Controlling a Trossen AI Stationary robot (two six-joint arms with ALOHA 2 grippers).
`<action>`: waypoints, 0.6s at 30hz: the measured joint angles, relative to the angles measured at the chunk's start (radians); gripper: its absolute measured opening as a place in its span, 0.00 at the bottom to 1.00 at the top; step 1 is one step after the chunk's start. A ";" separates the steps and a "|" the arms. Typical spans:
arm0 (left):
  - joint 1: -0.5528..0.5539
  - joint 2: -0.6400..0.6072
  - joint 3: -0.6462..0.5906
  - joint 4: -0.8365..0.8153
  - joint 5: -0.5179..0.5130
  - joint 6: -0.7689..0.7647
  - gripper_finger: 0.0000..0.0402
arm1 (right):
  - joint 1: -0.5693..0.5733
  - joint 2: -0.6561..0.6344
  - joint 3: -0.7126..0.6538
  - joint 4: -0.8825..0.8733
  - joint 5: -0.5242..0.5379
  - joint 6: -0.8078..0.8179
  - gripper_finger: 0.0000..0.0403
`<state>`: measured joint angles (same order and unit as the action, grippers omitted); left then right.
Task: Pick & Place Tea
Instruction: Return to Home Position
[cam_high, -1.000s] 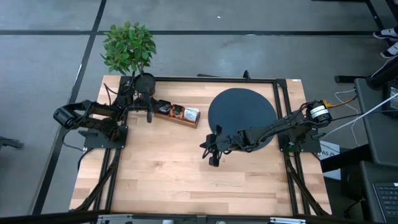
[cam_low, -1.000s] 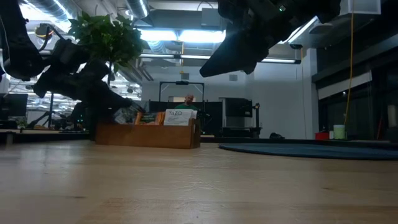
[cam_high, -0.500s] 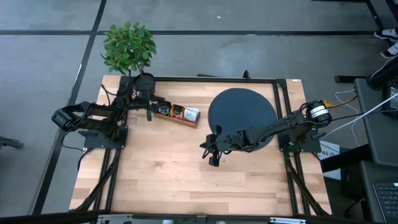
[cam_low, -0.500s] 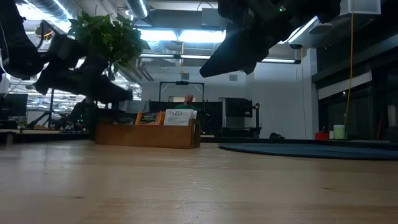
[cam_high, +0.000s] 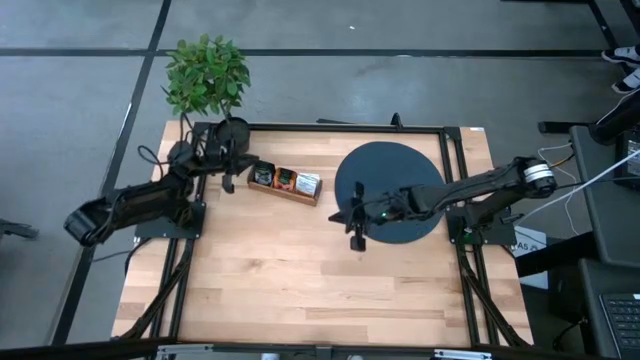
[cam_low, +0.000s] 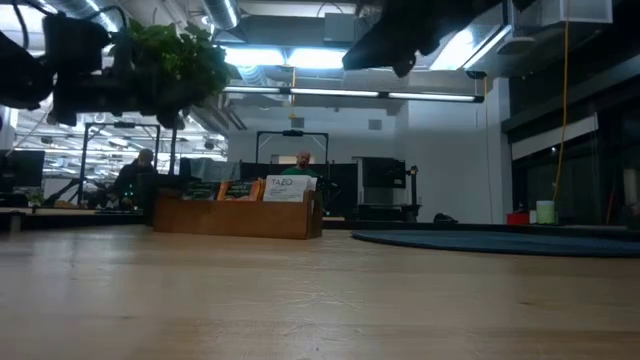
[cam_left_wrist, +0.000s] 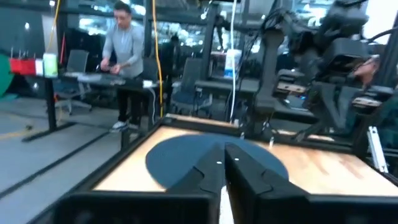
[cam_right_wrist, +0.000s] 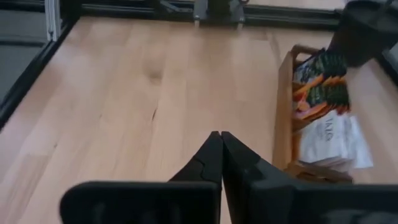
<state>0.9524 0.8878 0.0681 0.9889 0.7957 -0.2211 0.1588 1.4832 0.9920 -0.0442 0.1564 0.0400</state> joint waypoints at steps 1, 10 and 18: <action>-0.009 -0.021 0.000 -0.004 -0.004 -0.004 0.02 | -0.002 -0.011 0.000 -0.012 -0.001 -0.019 0.02; -0.210 -0.155 0.000 -0.214 -0.282 0.104 0.01 | -0.060 -0.107 -0.232 0.229 -0.001 -0.019 0.01; -0.380 -0.236 0.000 -0.380 -0.476 0.190 0.00 | -0.108 -0.401 -0.525 0.459 -0.001 -0.042 0.05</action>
<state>0.5728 0.6520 0.0685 0.6088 0.3195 -0.0311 0.0512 1.0825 0.4669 0.4144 0.1558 -0.0020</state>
